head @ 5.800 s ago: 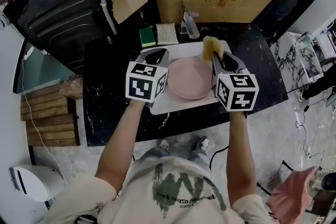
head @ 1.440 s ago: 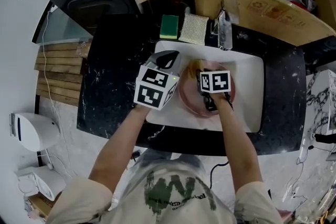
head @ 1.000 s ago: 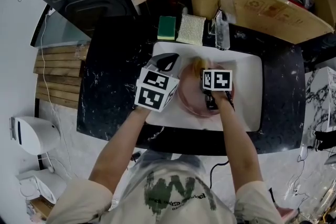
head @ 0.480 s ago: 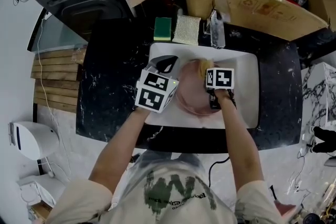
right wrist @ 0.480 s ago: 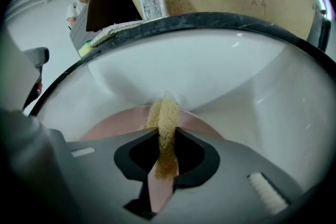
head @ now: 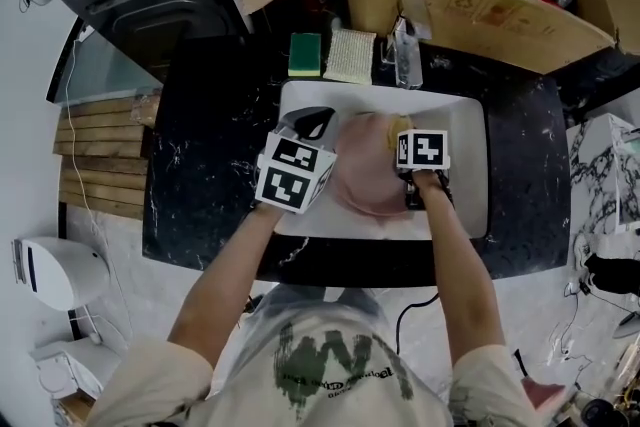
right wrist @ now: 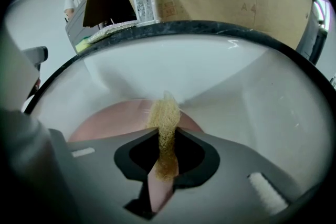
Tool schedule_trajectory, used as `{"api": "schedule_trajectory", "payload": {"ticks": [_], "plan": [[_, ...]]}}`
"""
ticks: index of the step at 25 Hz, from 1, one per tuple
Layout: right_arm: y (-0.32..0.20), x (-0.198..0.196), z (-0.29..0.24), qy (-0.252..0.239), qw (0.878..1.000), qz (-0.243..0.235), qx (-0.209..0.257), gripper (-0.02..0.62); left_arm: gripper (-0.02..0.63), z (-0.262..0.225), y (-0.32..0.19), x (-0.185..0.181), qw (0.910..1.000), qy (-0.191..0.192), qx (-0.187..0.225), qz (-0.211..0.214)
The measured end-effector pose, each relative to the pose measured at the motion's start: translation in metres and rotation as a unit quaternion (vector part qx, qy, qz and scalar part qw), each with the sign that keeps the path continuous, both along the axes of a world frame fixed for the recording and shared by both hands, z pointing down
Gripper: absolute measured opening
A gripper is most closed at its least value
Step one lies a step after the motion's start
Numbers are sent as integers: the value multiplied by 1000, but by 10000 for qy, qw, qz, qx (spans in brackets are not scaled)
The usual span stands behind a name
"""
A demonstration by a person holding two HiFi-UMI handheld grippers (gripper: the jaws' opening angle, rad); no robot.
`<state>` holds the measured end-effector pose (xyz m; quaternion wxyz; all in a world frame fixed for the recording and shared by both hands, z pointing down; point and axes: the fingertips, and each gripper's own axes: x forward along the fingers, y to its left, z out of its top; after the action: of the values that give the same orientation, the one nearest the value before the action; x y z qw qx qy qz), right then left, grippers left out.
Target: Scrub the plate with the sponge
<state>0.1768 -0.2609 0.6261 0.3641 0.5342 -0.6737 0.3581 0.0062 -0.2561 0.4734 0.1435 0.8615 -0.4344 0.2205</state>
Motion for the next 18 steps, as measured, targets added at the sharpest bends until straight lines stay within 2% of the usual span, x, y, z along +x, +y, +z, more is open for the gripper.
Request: {"api": "schedule_trajectory", "payload": {"ticks": [18], "plan": [[29, 42, -13, 448, 9982, 275, -274, 63, 2, -10, 8, 8, 9997, 141, 120, 173]]}}
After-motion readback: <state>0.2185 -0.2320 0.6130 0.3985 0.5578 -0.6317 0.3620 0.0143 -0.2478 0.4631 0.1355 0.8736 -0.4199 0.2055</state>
